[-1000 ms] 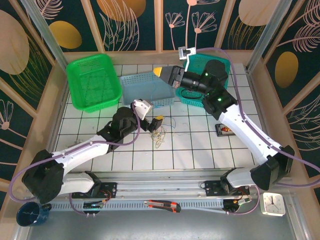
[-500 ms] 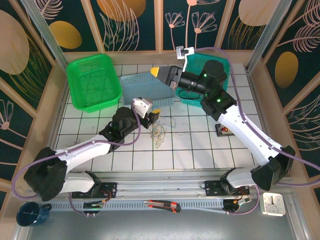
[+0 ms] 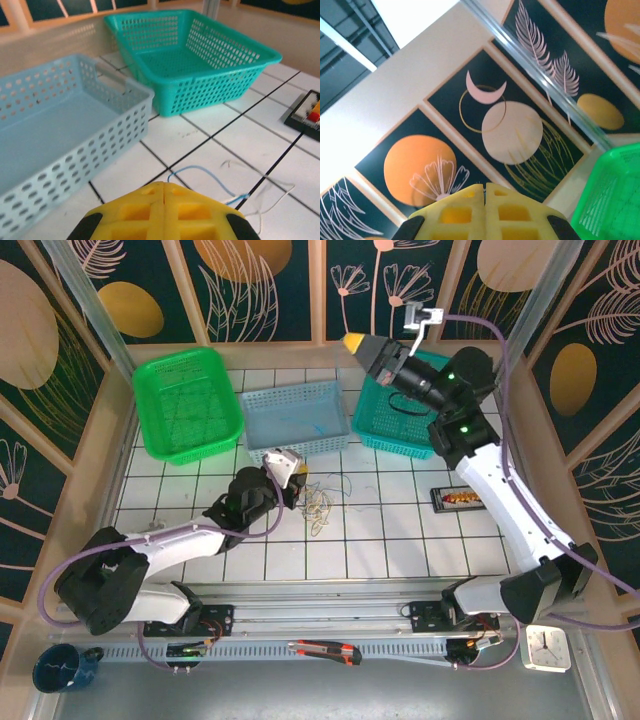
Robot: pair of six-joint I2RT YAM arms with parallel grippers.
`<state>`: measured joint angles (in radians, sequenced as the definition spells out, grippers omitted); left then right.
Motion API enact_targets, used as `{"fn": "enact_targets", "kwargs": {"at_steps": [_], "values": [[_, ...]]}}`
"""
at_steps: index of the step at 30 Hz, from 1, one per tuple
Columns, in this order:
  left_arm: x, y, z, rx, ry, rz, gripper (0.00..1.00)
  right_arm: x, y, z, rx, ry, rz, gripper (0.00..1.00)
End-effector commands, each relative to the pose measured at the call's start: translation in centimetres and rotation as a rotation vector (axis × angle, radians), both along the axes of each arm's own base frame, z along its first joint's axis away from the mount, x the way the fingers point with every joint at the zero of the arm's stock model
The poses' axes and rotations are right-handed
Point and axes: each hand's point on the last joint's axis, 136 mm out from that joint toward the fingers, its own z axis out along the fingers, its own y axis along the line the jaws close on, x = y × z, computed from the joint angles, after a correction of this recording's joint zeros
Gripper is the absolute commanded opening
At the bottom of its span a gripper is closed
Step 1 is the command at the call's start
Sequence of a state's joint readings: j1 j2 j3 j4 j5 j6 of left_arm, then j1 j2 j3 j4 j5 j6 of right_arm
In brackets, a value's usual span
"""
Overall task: Untangle the cables
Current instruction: Straighten the cable, then place the cable in the container.
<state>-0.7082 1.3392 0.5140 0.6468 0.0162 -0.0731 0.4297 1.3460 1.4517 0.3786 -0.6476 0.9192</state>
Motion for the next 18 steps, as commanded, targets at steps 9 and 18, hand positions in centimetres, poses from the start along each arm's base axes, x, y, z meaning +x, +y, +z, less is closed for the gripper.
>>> {"fn": "enact_targets", "kwargs": {"at_steps": [9,18], "values": [[0.1,3.3,1.3,-0.123,0.002,0.121,0.11,5.0,0.2,0.7,0.035,-0.029,-0.013,0.0],[0.2,5.5,3.3,-0.244,0.078,0.237,0.88,10.8,3.4,-4.1,0.0,0.054,0.026,0.0]]}}
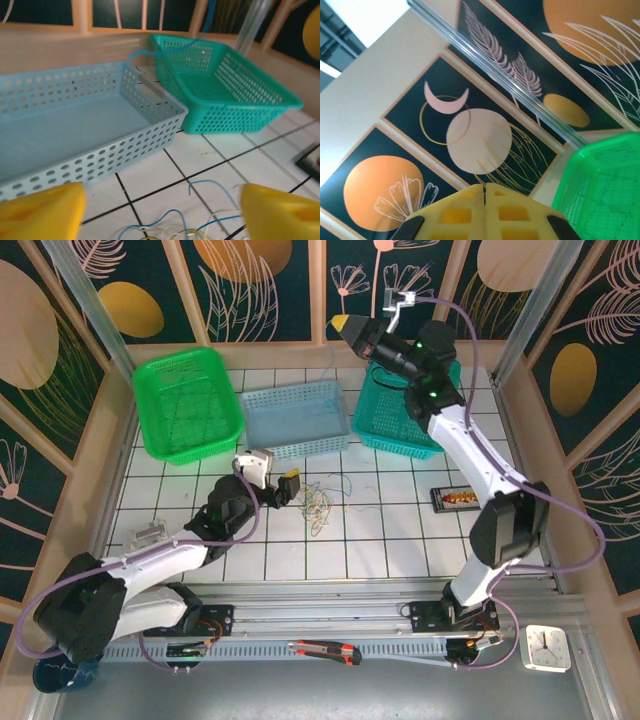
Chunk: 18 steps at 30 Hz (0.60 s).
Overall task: Untangle the cables
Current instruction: Place the cable in the container.
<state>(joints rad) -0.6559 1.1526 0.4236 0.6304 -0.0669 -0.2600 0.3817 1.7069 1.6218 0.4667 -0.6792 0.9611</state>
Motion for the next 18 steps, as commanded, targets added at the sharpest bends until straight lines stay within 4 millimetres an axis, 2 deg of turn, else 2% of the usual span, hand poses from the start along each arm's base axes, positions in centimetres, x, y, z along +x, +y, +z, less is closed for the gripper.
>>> {"fn": "enact_targets", "kwargs": {"at_steps": [1,3,7,10,14,18], "values": [[0.3,1.2,1.2,-0.084,0.047,0.072,0.93,0.1,0.9,1.6,0.03,-0.06,0.039,0.0],[0.2,1.8,1.7,-0.119,0.058,0.098,0.99,1.1,1.9,0.4,0.021,-0.044,0.052,0.0],[0.1,2.8,2.7,-0.176,0.077,0.137,0.99,3.1,4.2,-2.6,-0.015,-0.007,0.073,0.0],[0.2,3.3,3.5,-0.21,0.084,0.156,0.99,4.8,6.0,-5.7,-0.059,0.029,0.078,0.0],[0.7,3.8,4.5,-0.234,0.089,0.185,0.99,6.8,8.2,-11.2,-0.13,0.092,0.095,0.0],[1.0,4.0,5.2,-0.256,0.091,0.202,0.99,7.9,10.7,-17.3,-0.245,0.157,0.118,0.0]]}}
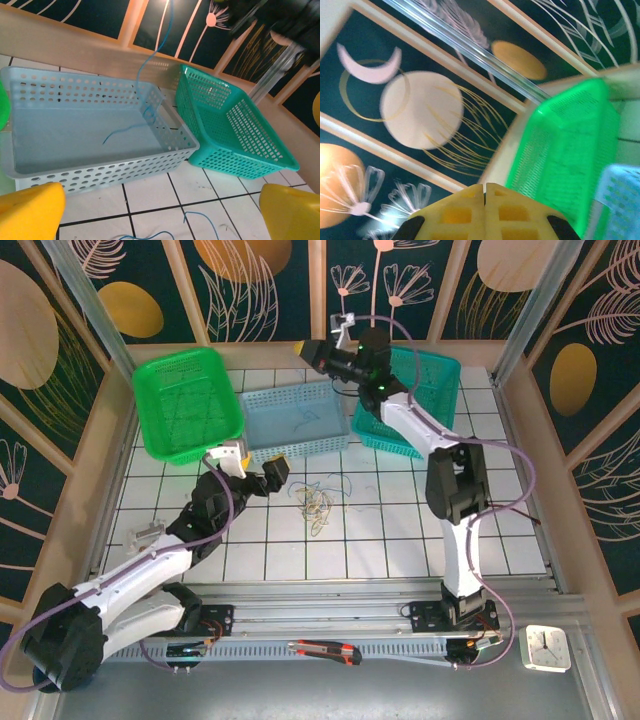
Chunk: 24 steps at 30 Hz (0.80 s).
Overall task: Untangle the cables
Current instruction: Place the cable in the container.
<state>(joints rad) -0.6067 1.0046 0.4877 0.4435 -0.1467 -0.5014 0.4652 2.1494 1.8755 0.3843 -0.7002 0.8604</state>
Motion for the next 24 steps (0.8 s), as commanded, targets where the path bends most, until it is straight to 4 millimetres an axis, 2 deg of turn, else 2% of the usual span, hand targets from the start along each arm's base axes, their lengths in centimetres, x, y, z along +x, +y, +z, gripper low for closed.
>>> {"fn": "enact_targets", "kwargs": {"at_steps": [1,2,3,4,6,8,12,15,20,24], "values": [[0.5,0.6,1.6,-0.049,-0.001,0.039,0.99,0.2,2.4,-4.7,-0.128,0.014,0.037,0.0],[0.6,0.6,1.6,-0.051,-0.001,0.043,0.99,0.3,3.1,-6.1,-0.175,0.02,0.042,0.0],[0.7,0.7,1.7,-0.054,-0.002,0.045,0.99,0.4,3.5,-7.3,-0.218,0.03,0.038,0.06],[0.8,0.7,1.8,-0.056,-0.001,0.048,0.99,0.6,3.9,-8.7,-0.28,0.024,0.029,0.18],[0.9,0.9,1.8,-0.057,0.003,0.056,0.99,0.8,4.0,-10.1,-0.36,0.013,0.004,0.36],[0.9,1.2,1.7,-0.057,0.007,0.068,0.99,1.0,3.4,-10.6,-0.403,0.006,-0.028,0.45],[1.1,1.8,2.2,-0.064,0.001,0.094,0.99,0.6,2.1,-9.9,-0.419,-0.011,-0.071,0.54],[1.3,1.9,2.6,-0.069,-0.004,0.104,0.99,0.0,1.0,-8.8,-0.416,-0.028,-0.093,0.57],[1.9,1.6,3.2,-0.064,-0.002,0.099,0.99,-2.0,-0.9,-6.4,-0.387,-0.052,-0.118,0.58],[2.3,0.6,3.0,-0.053,0.02,0.059,0.99,-4.0,-2.7,-5.0,-0.359,-0.062,-0.139,0.58]]}}
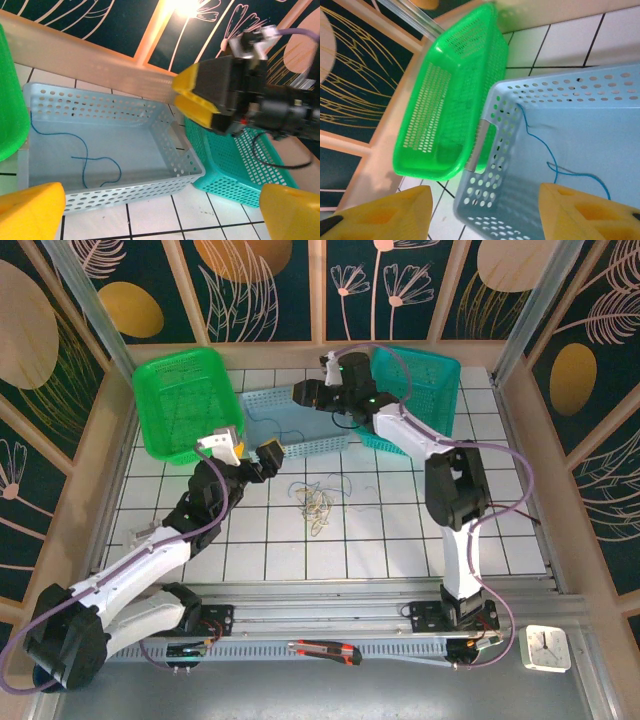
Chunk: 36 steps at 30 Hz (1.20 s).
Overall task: Untangle the cables
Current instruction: Place the cable in the container, then untie the cable from multiple cables.
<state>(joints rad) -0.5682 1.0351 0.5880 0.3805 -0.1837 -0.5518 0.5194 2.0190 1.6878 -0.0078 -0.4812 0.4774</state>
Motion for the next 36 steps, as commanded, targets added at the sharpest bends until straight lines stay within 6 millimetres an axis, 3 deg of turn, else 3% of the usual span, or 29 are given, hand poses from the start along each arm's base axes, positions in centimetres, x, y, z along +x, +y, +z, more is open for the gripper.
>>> {"fn": "enact_targets", "kwargs": {"at_steps": [1,6,11,21,27,32,36], "values": [[0.6,-0.9,0.6,-0.004,0.017,-0.034,0.99,-1.6,-1.6,4.7,0.06,-0.105,-0.027,0.58],[1.3,-2.2,-0.3,0.018,0.048,-0.076,0.99,-5.0,-4.7,3.7,0.031,-0.074,-0.077,0.57],[2.3,-3.4,-0.9,0.054,0.072,-0.11,0.99,-9.1,-9.0,1.2,-0.03,-0.025,-0.164,0.57],[3.3,-5.7,-2.0,0.085,0.127,-0.194,0.99,-17.3,-16.1,-5.6,-0.085,0.167,-0.348,0.6],[4.0,-6.7,-2.4,0.077,0.136,-0.22,0.99,-21.0,-17.8,-9.0,-0.016,0.303,-0.42,0.66],[4.3,-7.5,-2.9,0.074,0.15,-0.245,0.99,-22.2,-17.9,-11.6,0.017,0.402,-0.447,0.74],[4.5,-7.7,-3.2,0.075,0.153,-0.249,0.99,-22.7,-17.3,-13.7,0.069,0.477,-0.451,0.75]]}}
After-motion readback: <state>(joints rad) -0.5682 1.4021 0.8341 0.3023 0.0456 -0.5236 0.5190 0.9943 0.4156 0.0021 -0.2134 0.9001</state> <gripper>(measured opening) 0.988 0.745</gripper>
